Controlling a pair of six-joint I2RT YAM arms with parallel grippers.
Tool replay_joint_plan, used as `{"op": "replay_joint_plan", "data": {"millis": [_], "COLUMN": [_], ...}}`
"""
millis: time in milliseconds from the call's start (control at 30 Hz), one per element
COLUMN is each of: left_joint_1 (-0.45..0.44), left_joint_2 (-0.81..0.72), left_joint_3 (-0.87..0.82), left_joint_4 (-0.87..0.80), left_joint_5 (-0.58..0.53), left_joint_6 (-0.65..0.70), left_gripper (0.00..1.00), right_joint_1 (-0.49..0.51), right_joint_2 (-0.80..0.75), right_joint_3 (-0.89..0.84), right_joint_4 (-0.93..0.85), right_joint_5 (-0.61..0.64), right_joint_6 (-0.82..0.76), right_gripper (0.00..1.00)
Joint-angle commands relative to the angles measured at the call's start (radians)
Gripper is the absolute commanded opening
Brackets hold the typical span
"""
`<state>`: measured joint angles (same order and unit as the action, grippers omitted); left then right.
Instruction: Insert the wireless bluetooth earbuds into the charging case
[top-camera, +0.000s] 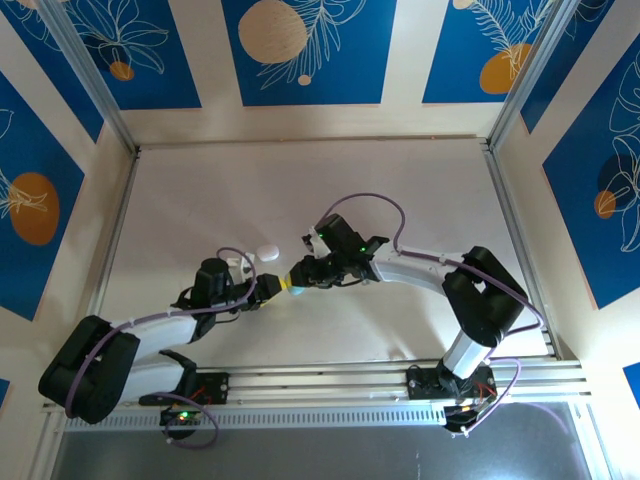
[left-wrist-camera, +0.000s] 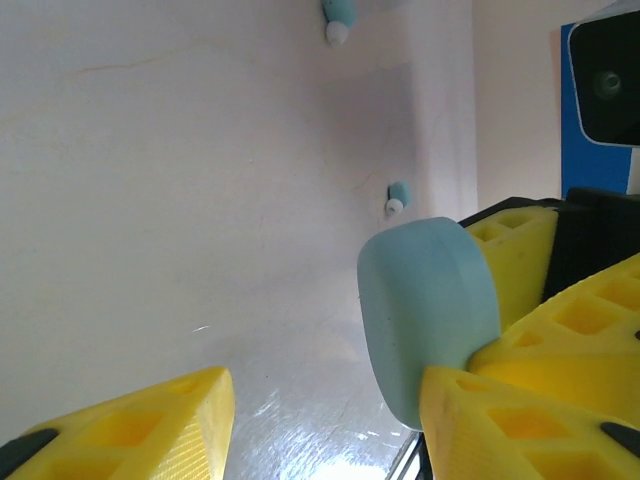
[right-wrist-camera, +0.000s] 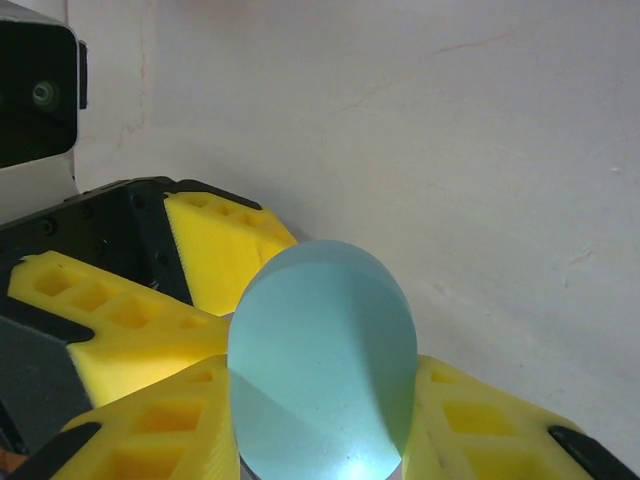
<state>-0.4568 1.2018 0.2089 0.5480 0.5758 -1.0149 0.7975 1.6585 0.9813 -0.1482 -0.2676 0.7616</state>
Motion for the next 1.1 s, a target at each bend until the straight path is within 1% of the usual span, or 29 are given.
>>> {"op": "replay_joint_plan", "data": {"millis": [0, 233, 433, 667, 1067], "left_joint_1": [-0.007, -0.007, -0.008, -0.008, -0.006], "left_joint_2": [0.007, 0.022, 0.036, 0.064, 0.055], "left_joint_3": [0.026, 0.021, 0.023, 0.023, 0.027], "left_joint_4": [0.049, 0.077, 0.086, 0.073, -0.008], "left_joint_5": [0.008, 0.008, 0.008, -0.002, -0.038], "left_joint_6": [-0.007, -0.015, -0.014, 0.005, 0.048], "left_gripper": [0.54, 0.54, 0.58, 0.57, 0.56], "right_joint_1": [-0.004, -0.018, -0.029, -0.041, -0.075], "right_joint_2": [-0.038, -0.041, -0.059, -0.087, -0.094], "right_joint_3": [-0.017, -0.039, -0.062, -0.076, -0.109], "right_joint_4": [0.033, 0.072, 0.117, 0.143, 0.130], "right_joint_5": [-0.061, -0.100, -0.139, -0.171, -0.155], "right_joint_6": [0.022, 0.052, 0.079, 0.100, 0.099], "right_gripper": [0.28, 0.27, 0.26, 0.25, 0.24]}}
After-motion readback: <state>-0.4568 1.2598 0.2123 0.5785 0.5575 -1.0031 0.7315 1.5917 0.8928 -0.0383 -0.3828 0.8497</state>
